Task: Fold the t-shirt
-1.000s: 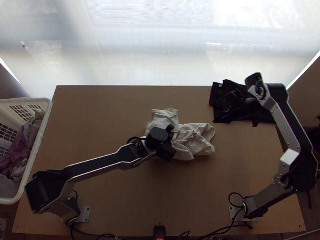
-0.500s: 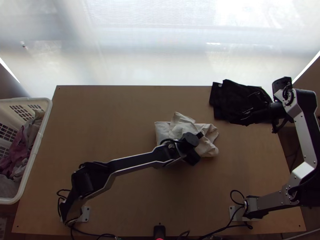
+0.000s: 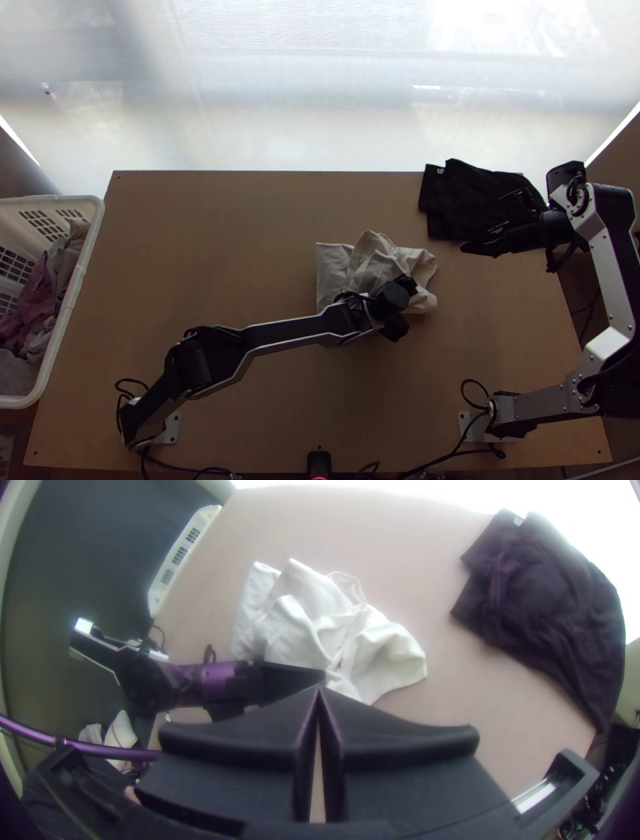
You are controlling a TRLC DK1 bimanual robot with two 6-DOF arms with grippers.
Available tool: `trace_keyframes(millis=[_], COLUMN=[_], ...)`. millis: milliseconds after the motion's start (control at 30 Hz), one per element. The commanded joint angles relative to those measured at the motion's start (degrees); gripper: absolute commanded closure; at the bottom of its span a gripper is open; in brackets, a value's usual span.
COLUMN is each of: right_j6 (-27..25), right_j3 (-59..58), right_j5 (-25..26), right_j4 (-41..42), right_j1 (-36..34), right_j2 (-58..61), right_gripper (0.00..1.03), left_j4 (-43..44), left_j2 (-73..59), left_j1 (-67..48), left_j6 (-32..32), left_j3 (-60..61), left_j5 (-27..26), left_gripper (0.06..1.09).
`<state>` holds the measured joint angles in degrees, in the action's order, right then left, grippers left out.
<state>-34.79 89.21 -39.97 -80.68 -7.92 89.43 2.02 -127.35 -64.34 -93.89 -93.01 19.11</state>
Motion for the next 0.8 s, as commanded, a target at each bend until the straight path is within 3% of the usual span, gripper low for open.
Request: trace_keyframes(millis=[0, 100, 433, 567, 767], right_j6=[-0.2, -0.37, -0.11, -0.28, 0.16], right_j3=[-0.7, -1.23, -0.79, -1.32, -1.49], right_j5=[-0.11, -0.2, -0.55, -0.55, -0.64], right_j4=[0.0, 0.0, 0.0, 0.0, 0.0], right_j1=[0.54, 1.07, 2.12, 2.3, 2.91], right_j2=[-0.13, 0.04, 0.13, 0.04, -0.31], right_gripper=[1.0, 1.0, 1.0, 1.0, 1.0], left_j4=[-3.16, -16.17, -39.38, -42.8, -43.07], left_j2=[2.37, 3.6, 13.18, 15.73, 19.24], left_j1=[-0.53, -0.97, 2.9, 3.6, 3.69], left_j6=[9.86, 20.06, 22.52, 30.78, 34.56], left_j3=[-3.14, -10.87, -11.14, -11.14, -5.78], left_j5=[-0.13, -2.15, -8.57, -11.91, -11.82], left_gripper=[0.1, 0.1, 0.1, 0.1, 0.1])
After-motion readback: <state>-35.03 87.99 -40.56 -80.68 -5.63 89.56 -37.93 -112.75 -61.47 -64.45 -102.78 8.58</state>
